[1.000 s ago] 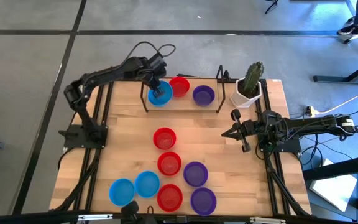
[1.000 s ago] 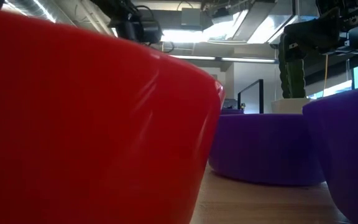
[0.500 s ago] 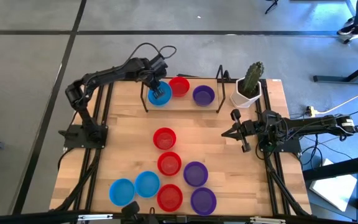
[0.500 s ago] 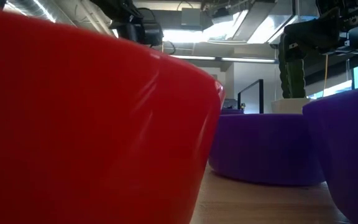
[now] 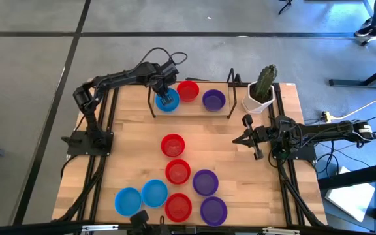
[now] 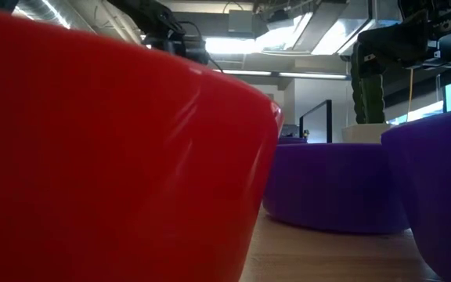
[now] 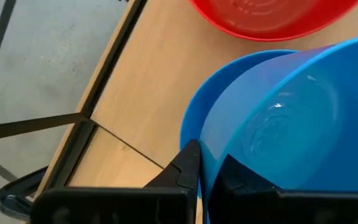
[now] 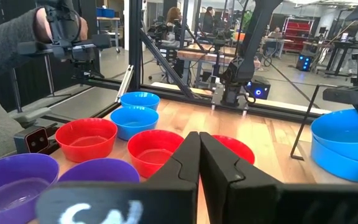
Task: Pick & Place Mini bowls
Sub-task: Stack the blue bowl on top of the blue bowl on the shelf
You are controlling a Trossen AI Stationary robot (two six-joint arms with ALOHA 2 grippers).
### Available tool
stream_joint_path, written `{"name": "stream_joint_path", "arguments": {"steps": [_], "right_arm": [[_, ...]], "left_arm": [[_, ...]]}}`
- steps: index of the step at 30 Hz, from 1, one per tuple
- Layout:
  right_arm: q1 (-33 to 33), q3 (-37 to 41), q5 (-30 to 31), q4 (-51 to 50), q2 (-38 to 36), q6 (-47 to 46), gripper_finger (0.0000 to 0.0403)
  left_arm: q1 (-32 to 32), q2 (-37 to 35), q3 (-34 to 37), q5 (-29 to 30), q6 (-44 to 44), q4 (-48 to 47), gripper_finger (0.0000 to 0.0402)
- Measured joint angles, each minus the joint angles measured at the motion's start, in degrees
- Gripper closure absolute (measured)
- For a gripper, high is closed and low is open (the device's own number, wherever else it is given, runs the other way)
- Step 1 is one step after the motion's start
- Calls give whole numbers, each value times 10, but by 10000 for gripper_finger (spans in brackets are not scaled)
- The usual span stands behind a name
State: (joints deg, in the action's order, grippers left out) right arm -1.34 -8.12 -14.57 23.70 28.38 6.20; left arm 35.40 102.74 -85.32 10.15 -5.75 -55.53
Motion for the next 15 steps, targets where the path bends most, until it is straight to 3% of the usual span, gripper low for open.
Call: {"name": "stream_joint_path", "arguments": {"steps": [15], "right_arm": [[0, 0, 0, 0, 0, -1, 393]], "left_arm": [[-1, -7, 0, 9, -22, -9, 318]]}}
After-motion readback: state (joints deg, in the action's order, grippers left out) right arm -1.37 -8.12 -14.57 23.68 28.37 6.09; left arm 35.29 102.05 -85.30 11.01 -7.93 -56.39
